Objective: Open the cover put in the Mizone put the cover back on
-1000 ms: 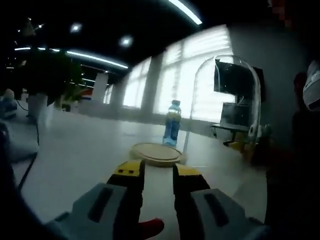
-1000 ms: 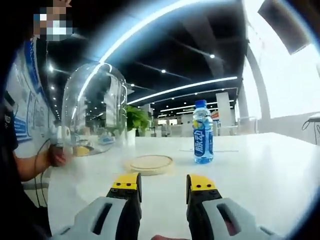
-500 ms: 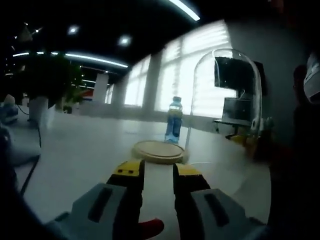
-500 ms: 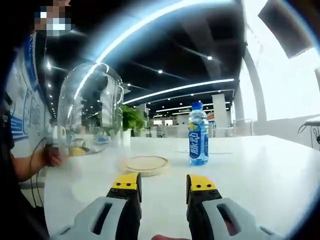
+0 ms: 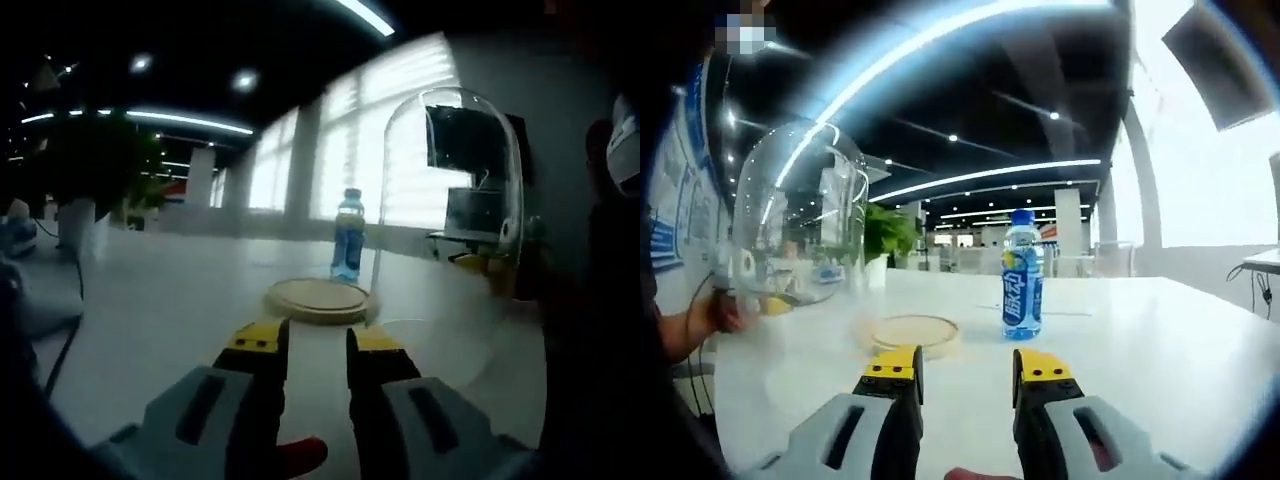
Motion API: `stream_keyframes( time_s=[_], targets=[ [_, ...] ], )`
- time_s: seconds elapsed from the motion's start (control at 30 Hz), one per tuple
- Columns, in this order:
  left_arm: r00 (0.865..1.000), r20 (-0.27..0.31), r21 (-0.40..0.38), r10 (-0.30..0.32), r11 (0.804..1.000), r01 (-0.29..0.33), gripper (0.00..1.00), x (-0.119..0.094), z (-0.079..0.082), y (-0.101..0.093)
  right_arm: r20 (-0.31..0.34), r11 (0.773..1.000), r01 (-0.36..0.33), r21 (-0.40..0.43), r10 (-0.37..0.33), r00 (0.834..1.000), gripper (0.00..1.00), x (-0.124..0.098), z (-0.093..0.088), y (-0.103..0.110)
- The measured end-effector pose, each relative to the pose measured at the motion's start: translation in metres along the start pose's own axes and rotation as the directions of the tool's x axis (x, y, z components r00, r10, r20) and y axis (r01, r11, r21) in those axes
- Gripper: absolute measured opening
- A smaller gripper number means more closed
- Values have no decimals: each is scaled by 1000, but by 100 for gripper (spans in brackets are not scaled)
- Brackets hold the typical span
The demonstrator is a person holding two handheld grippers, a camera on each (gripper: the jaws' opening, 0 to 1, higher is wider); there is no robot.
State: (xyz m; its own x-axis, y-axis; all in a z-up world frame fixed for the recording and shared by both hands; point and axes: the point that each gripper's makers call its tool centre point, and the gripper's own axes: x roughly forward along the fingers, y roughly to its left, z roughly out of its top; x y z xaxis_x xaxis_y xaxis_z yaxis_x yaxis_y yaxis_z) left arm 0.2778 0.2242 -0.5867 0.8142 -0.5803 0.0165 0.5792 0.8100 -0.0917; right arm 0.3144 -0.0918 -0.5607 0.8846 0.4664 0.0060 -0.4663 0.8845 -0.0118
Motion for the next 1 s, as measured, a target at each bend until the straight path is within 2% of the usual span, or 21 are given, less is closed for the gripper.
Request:
stream_keyframes(
  time_s=[0.4, 0.53, 0.9, 1.0],
  targets=[
    [1000, 4, 2, -3, 1000, 3, 17, -1, 1, -1, 43, 1000, 1, 3, -1, 999, 28, 28, 40, -6],
    [1000, 7, 0, -5, 1000, 5, 17, -1, 1, -1, 39, 1000, 13, -26, -12, 999, 27, 38, 48, -7],
    [1000, 1, -11, -15, 1000, 15, 17, -1, 0, -3, 10, 999, 41, -24, -41, 999, 27, 65, 60, -20],
    [1000, -2, -9, -14, 1000, 14, 17, 0, -1, -3, 12, 998, 53, -35, -52, 999, 27, 73, 68, -24]
  ],
)
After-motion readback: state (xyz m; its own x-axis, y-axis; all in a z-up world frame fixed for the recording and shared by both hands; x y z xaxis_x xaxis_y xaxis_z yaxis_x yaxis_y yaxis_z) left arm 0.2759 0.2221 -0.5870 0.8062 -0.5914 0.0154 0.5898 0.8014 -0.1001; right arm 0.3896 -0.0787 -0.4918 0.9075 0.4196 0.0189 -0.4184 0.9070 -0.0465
